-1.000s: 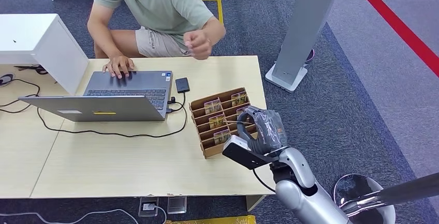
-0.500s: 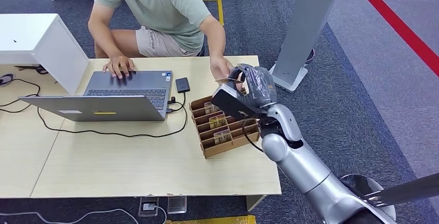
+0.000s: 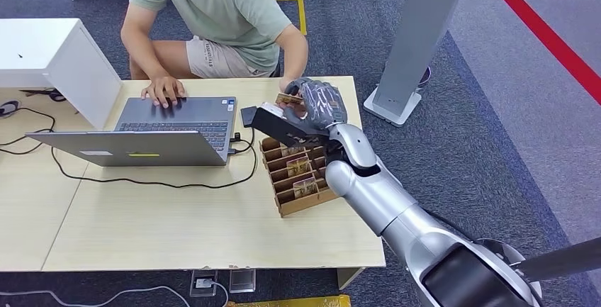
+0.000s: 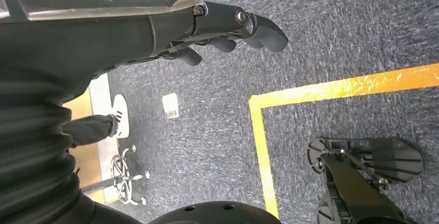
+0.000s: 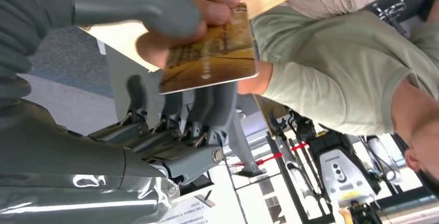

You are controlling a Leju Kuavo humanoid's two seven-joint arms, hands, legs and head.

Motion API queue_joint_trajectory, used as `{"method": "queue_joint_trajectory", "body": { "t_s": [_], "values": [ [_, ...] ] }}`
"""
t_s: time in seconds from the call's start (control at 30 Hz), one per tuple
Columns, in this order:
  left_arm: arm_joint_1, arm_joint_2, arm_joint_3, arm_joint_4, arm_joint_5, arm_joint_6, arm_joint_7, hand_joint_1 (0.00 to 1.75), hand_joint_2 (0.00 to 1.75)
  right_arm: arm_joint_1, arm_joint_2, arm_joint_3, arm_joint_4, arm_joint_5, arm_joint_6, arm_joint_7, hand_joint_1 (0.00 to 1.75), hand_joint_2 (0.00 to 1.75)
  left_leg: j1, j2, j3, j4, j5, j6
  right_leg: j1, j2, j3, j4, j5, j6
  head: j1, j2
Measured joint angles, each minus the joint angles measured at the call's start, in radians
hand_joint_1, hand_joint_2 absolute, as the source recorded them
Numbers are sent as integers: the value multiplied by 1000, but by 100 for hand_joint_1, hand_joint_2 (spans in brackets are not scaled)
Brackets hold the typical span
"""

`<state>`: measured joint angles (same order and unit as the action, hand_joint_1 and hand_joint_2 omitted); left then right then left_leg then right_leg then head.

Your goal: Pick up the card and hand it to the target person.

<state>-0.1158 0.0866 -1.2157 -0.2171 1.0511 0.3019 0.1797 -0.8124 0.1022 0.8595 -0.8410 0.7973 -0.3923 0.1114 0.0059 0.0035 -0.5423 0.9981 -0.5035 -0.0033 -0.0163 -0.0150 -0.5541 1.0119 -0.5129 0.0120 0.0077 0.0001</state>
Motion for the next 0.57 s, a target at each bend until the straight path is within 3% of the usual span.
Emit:
{"method": "queue_joint_trajectory", "body": {
  "t_s": [0.2, 0.57],
  "values": [
    [1, 0, -7, 0, 0, -3, -10, 0, 175, -21, 15, 18, 83, -14, -6, 2, 0, 175, 0, 0, 0, 0, 0, 0, 0, 0, 0, 0, 0, 0, 0, 0],
    [2, 0, -7, 0, 5, -1, -13, 0, 175, -23, 8, 17, 101, -89, -66, 13, 0, 175, 0, 0, 0, 0, 0, 0, 0, 0, -1, 0, 0, 0, -1, 0]
  ]
}}
